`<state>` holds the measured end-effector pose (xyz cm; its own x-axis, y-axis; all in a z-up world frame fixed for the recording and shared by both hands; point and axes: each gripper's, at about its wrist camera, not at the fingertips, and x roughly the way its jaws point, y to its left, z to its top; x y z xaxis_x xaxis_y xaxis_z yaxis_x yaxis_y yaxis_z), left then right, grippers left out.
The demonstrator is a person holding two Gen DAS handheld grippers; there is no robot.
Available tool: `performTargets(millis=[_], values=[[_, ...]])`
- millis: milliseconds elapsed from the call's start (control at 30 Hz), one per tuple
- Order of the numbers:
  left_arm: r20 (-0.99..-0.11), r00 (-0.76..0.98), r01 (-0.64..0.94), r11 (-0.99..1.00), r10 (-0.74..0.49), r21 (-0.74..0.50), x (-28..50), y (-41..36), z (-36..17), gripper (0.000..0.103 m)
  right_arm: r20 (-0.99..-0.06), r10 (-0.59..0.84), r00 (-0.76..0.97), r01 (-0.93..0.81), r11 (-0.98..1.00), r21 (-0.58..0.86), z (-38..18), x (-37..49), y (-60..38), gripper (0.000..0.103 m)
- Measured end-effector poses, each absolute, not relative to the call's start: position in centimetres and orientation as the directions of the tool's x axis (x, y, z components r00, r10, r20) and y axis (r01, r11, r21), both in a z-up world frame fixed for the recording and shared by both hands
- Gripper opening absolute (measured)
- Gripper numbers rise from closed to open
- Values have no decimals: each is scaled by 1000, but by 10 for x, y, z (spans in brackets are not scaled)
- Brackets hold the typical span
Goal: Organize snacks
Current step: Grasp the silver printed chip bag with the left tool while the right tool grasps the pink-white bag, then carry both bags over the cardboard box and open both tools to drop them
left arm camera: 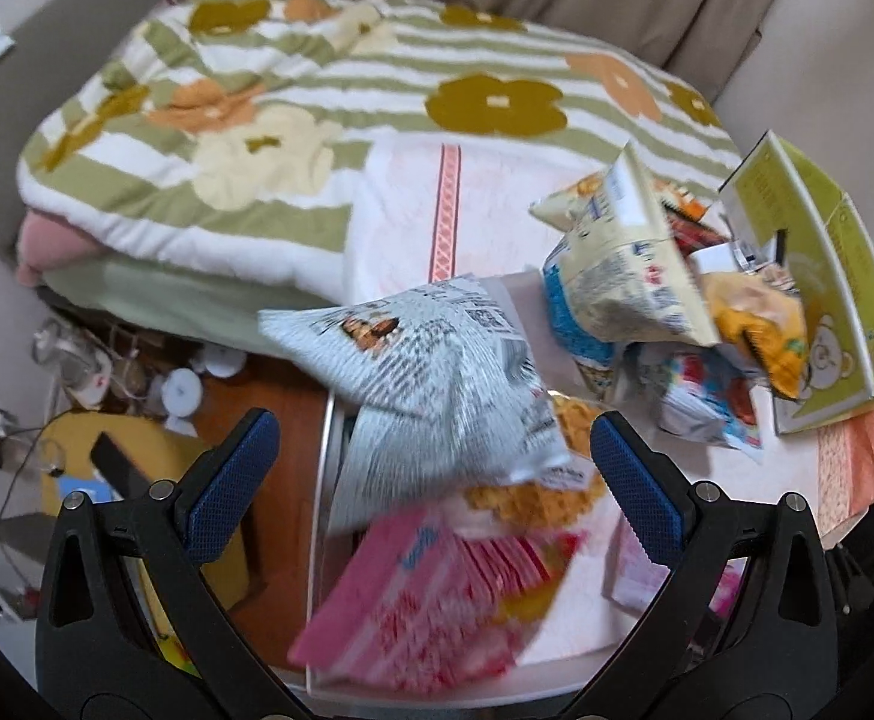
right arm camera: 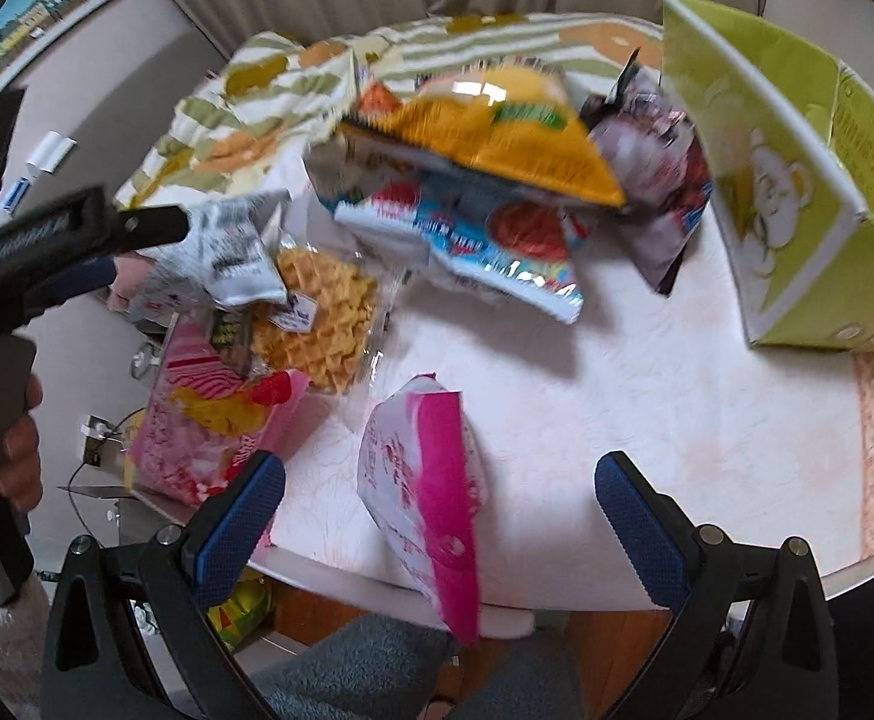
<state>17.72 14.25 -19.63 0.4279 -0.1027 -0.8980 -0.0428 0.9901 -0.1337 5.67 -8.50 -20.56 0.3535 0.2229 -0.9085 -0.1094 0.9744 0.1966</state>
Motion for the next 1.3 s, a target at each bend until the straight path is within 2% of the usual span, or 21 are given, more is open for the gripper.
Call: performTargets(millis=[233, 333, 467, 567, 667, 733, 767, 867, 1067, 1300], values=[[-907, 400, 3, 990, -133, -144, 205, 145, -224, 102, -931, 169, 324, -59, 986, 159, -230, 65, -74, 102], [-910, 389, 23, 989, -143, -146, 211, 147, -231, 100, -938, 158, 308, -48, 987, 151, -237, 65, -72, 94], [-909, 385, 48, 987, -159, -153, 212, 149, -231, 78, -944, 154, 291, -36, 988, 149, -240, 66, -75, 82], [-908, 384, 51, 986, -169, -162, 214, 153, -233, 74, -946, 156, 285, -23, 988, 156, -240, 67, -76, 74], [-906, 383, 51, 983, -182, -176, 215, 158, -233, 69, -945, 153, 289, -17, 988, 155, -240, 67, -77, 71], [-904, 387, 57, 983, -181, -172, 215, 158, -232, 68, -943, 149, 296, -17, 988, 151, -238, 69, -76, 66], [-902, 392, 60, 984, -179, -169, 215, 158, -231, 67, -942, 152, 299, -17, 988, 154, -237, 69, -78, 60], [-896, 409, 68, 985, -172, -158, 213, 157, -226, 64, -940, 161, 301, -10, 986, 166, -240, 74, -66, 49], [-882, 442, 62, 987, -163, -151, 210, 161, -215, 62, -931, 161, 328, 2, 985, 171, -235, 75, -72, 40], [-852, 496, 63, 986, -167, -156, 200, 161, -185, 61, -917, 165, 363, 2, 984, 178, -214, 75, -81, 35]])
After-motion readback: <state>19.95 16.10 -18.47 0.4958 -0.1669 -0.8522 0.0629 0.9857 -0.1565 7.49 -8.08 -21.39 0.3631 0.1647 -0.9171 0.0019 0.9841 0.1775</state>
